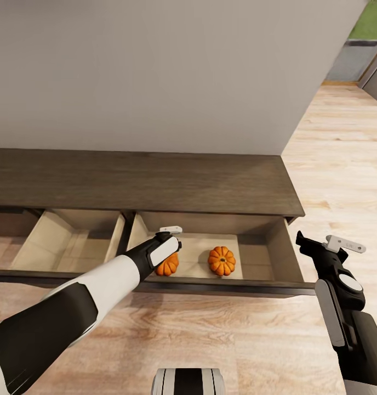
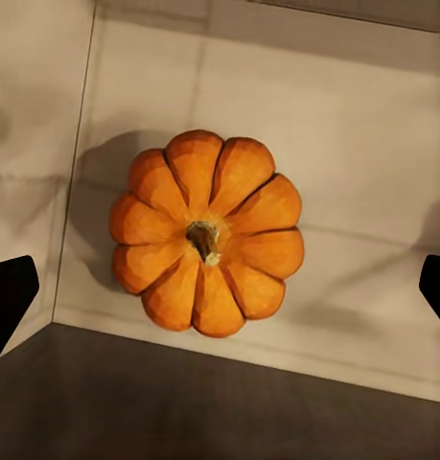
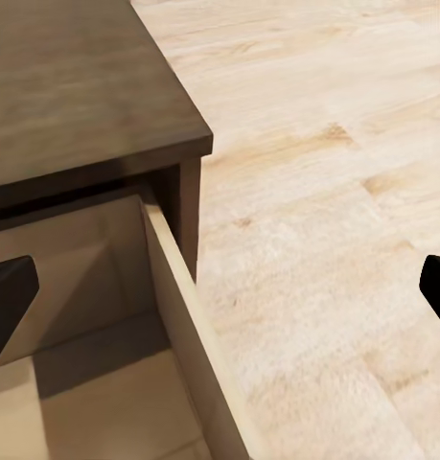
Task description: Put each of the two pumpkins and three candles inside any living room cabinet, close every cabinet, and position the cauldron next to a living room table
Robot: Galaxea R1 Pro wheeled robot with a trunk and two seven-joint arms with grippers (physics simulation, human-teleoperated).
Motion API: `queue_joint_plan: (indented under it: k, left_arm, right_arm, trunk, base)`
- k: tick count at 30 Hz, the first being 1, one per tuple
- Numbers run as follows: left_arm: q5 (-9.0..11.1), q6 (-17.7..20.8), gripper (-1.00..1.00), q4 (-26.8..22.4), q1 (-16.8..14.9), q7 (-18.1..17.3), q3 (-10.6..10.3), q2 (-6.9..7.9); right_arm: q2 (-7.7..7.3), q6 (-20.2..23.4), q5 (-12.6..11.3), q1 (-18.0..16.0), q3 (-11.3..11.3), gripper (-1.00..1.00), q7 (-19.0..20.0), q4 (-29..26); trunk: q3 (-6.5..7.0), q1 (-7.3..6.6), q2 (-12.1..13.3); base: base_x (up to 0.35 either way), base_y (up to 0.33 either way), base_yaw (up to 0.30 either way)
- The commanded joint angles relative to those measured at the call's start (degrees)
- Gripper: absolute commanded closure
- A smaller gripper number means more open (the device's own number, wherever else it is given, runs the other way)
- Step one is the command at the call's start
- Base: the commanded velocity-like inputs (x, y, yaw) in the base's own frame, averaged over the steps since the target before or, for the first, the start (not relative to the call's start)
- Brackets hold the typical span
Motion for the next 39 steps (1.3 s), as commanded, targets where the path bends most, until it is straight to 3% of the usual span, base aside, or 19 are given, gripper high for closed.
queue_joint_plan:
  k: [1,15,39]
  left_arm:
    - [0.1,0.2,-1.0,0.0,-0.1,0.3,-0.3,0.0]
    - [0.1,0.2,-1.0,-0.2,-0.1,0.4,-0.5,0.0]
    - [0.1,0.1,-1.0,-0.9,-0.1,0.4,-0.5,0.0]
  right_arm:
    - [-0.04,0.2,-0.6,0.0,0.1,-1.0,-0.4,-0.1]
    - [0.03,0.1,-0.5,0.0,0.1,-1.0,-0.4,-0.1]
    - [0.05,0.1,-0.5,0.0,0.1,-1.0,-0.5,0.0]
  trunk:
    - [0.05,-0.01,0.0]
    - [1.28,-0.01,0.0]
    - [3.02,-0.01,0.0]
  base:
    - [0.0,0.0,-0.068]
    - [0.0,0.0,-0.079]
    - [0.0,0.0,0.081]
